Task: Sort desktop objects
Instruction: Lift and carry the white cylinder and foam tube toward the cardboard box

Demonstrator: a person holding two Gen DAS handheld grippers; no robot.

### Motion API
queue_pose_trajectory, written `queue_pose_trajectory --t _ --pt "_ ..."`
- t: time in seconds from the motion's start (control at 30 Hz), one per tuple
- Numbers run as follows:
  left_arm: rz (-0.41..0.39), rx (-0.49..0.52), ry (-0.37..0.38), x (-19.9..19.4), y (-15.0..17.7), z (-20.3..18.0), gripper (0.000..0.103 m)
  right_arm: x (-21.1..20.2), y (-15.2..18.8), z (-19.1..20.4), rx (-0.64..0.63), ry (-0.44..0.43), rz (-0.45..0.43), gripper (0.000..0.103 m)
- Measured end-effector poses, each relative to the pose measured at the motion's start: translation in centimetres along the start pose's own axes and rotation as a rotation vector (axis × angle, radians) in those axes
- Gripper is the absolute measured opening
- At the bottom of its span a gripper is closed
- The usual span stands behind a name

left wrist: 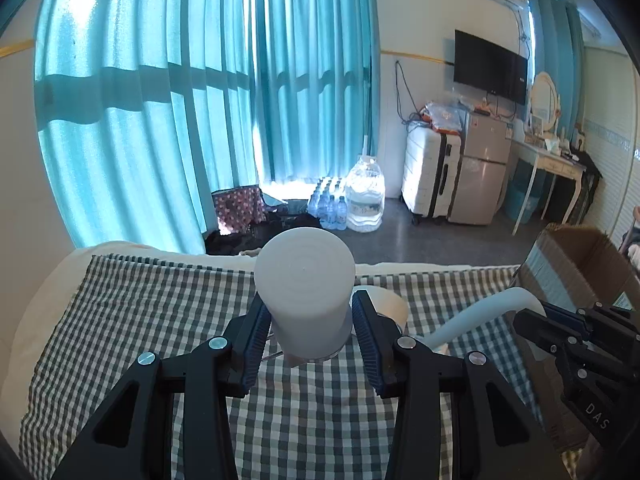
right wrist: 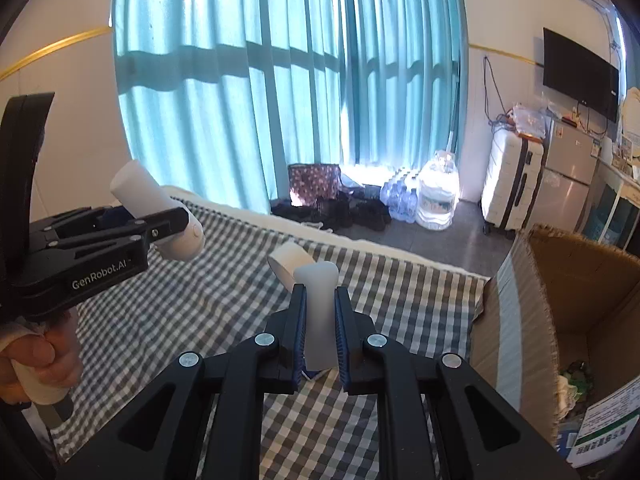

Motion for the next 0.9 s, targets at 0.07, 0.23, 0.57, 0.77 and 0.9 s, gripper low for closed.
queue_pose_trajectory --t 0.07,0.23,0.57,0.77,0.9 --pt "-0.013 -0.007 0.001 -0.9 -0.3 0.1 0.043 -1.0 -0.5 0.2 -0.004 0.004 -0.023 0.013" --pt "-0.031 -0.012 -0.002 -3.0 -0.3 0.2 0.043 -3.5 -1.4 0.9 -0.012 0.012 -0.071 0.013" --pt "-0.083 -0.028 -0.025 -7.7 -0.5 0.9 0.043 -8.7 -2.8 2.6 -0.034 0.016 -0.168 0.013" --pt "-0.114 0.002 -0.046 -9.7 -0.8 0.1 0.043 -11.3 -2.8 2.9 -0.036 0.046 -0.201 0.013" --pt "-0.122 -0.001 -0.031 -10.6 -1.0 -0.5 0.043 -12.8 -2.8 2.3 -0.025 0.061 -0.219 0.013"
Point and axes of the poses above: each gripper's, at about its wrist camera, not at the fingertips, and x roughly the way its jaws point, z to its left, y to its underside, the point moved 9 cm from there along x, roughly the way its jaws point, and after that the axes turned 14 degrees about z, right-handed, at the moved point
